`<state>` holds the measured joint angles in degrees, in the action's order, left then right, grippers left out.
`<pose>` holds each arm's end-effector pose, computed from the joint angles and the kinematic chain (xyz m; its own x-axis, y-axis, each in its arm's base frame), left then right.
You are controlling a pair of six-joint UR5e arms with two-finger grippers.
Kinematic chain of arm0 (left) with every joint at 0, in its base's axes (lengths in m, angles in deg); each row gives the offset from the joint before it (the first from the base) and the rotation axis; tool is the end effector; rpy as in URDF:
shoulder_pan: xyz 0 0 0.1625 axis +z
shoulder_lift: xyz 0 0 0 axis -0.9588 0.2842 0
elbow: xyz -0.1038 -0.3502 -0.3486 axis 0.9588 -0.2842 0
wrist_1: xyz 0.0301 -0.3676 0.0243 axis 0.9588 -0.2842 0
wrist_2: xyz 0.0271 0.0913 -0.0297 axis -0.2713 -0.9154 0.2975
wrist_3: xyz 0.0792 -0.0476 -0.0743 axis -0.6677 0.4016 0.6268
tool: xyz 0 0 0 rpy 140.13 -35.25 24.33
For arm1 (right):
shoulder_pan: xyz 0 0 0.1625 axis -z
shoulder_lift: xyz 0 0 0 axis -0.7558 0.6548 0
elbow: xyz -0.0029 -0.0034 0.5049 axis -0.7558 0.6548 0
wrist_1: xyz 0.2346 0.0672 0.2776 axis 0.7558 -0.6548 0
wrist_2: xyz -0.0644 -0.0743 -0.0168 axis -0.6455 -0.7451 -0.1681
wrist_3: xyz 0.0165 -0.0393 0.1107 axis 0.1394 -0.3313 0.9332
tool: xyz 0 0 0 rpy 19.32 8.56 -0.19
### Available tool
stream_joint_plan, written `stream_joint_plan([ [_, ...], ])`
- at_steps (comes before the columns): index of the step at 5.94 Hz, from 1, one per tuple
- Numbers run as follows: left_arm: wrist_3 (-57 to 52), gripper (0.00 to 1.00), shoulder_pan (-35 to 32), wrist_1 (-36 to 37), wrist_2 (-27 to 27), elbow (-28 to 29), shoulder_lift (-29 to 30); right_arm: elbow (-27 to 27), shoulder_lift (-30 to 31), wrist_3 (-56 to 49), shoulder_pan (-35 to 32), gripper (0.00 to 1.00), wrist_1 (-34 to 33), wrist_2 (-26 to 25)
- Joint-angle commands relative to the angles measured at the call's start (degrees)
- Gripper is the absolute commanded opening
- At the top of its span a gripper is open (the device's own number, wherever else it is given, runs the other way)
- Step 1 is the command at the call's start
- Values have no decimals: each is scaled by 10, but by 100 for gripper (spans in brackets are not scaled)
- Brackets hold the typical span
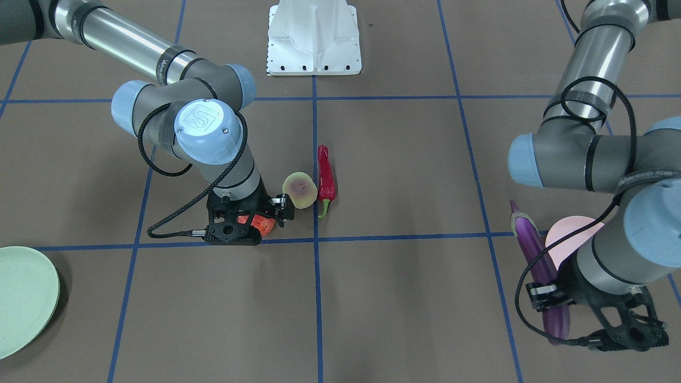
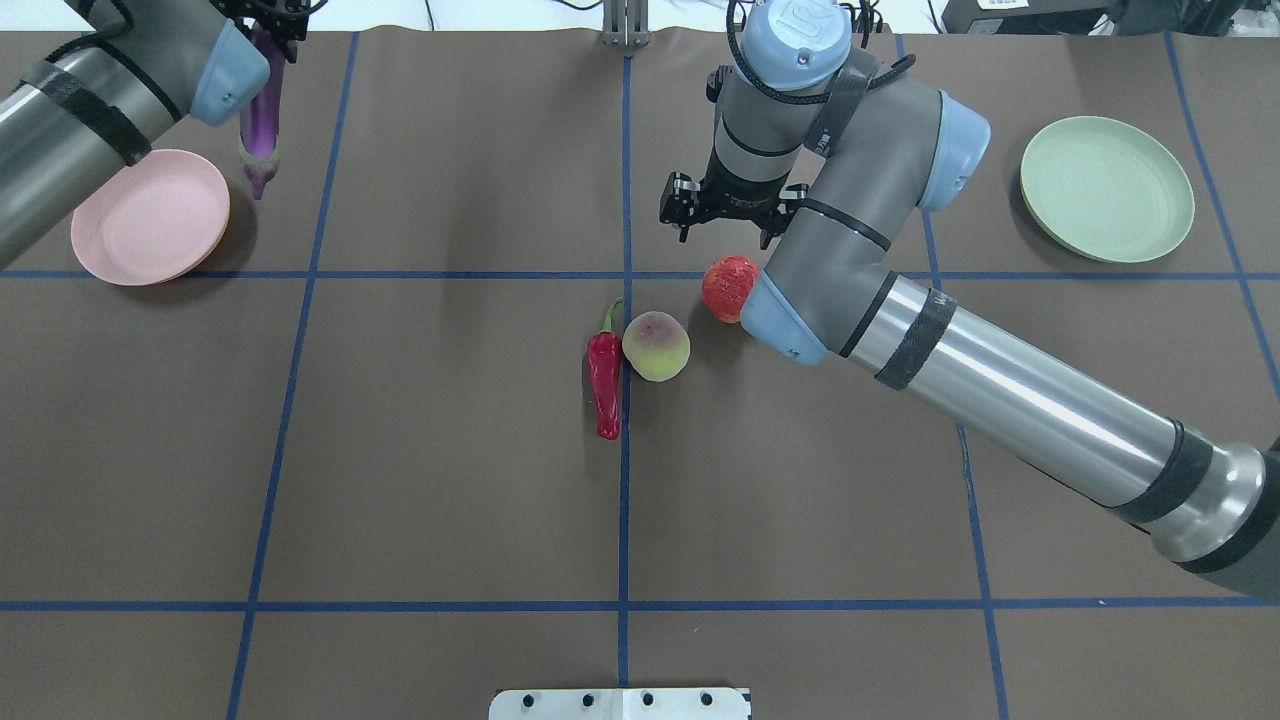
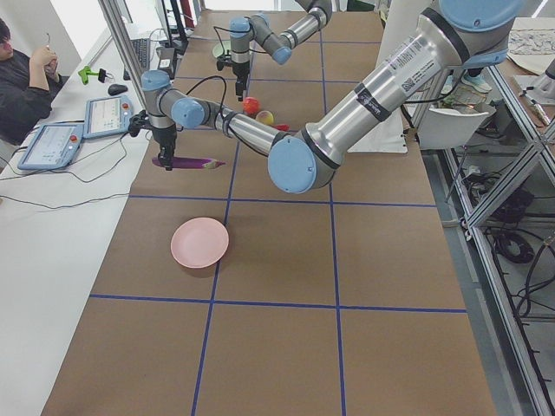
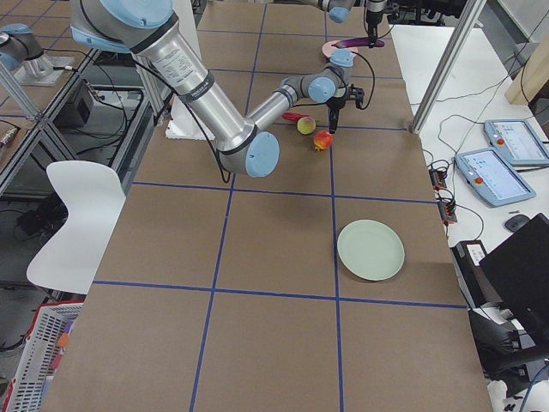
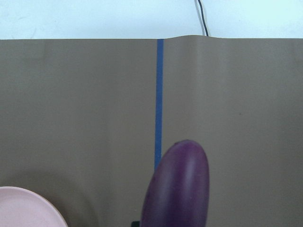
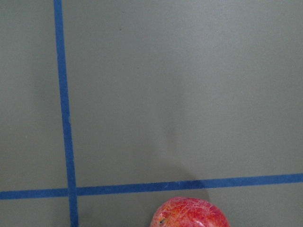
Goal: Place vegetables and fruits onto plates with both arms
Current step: 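Carry the eggplant toward the pink plate while the right gripper descends on the red fruit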
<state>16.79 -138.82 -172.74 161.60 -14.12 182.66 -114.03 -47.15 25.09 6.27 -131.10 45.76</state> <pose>0.2835 -0.7923 0.4173 0.7734 -0.0267 -0.6333 0.1097 0.9897 0.0922 -0.5331 -0.6025 0.3232 0.6813 0.0748 0.7282 -0.0913 0.9957 -0.0169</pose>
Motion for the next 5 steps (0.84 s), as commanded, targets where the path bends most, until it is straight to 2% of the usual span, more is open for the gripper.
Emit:
stream_joint_plan([
  [1, -42, 0, -16, 0, -1, 25, 0, 10, 0, -2, 17, 100, -3, -24],
  [3, -67, 0, -25, 0, -5, 29, -11, 25, 0, -2, 33, 100, -4, -53],
  [5, -89, 0, -30, -7, -5, 40, -22, 34, 1, -3, 33, 100, -5, -59],
])
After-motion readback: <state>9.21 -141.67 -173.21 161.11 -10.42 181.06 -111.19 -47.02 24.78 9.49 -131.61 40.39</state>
